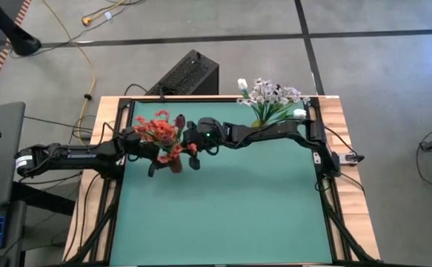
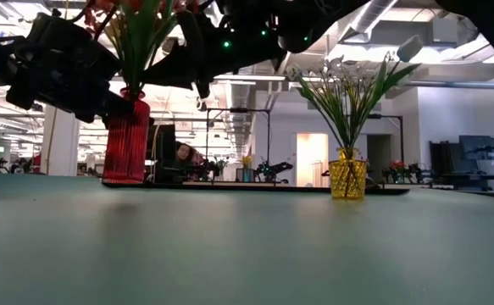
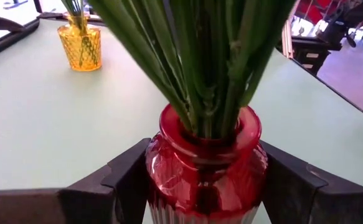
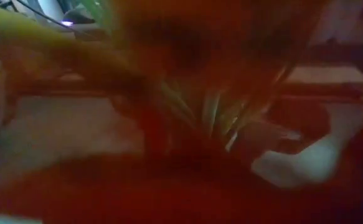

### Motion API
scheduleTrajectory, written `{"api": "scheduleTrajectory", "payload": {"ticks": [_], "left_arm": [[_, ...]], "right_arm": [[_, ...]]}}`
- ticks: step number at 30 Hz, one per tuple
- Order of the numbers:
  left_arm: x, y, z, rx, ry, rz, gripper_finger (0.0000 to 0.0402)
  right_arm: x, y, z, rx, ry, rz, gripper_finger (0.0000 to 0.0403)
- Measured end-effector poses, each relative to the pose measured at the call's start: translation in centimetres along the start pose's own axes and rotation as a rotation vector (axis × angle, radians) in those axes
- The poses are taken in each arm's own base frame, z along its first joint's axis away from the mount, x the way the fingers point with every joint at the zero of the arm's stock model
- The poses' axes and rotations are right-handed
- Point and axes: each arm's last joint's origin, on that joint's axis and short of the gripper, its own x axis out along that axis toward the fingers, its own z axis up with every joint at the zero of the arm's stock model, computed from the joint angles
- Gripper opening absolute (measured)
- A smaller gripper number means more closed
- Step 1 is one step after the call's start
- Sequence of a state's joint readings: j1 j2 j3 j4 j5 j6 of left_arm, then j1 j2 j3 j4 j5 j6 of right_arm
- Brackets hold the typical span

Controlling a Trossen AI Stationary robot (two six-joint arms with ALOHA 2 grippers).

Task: Sort flowers into vase by color
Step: Put the dark red flower into the red flower vase

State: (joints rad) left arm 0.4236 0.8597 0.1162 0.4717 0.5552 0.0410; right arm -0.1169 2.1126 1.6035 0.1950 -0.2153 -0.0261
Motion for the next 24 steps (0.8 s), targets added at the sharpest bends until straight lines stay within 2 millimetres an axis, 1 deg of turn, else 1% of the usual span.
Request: {"api": "scheduleTrajectory", "payload": {"ticks": [9, 14, 18, 24], "left_arm": [[0.0, 0.0, 0.0, 0.000, 0.000, -0.007, 0.0231], [0.0, 0.0, 0.0, 0.000, -0.002, -0.007, 0.0231], [0.0, 0.0, 0.0, 0.003, -0.002, -0.008, 0.0231], [0.0, 0.0, 0.0, 0.020, -0.004, -0.007, 0.0231]], "right_arm": [[0.1, 0.2, 0.0, -0.003, -0.006, 0.022, 0.0040], [0.1, 0.2, 0.3, -0.012, -0.014, 0.021, 0.0062], [-0.1, 0.2, 0.9, -0.030, 0.012, 0.021, 0.0104], [-1.3, 0.1, 2.9, -0.042, 0.081, 0.019, 0.0213]]}}
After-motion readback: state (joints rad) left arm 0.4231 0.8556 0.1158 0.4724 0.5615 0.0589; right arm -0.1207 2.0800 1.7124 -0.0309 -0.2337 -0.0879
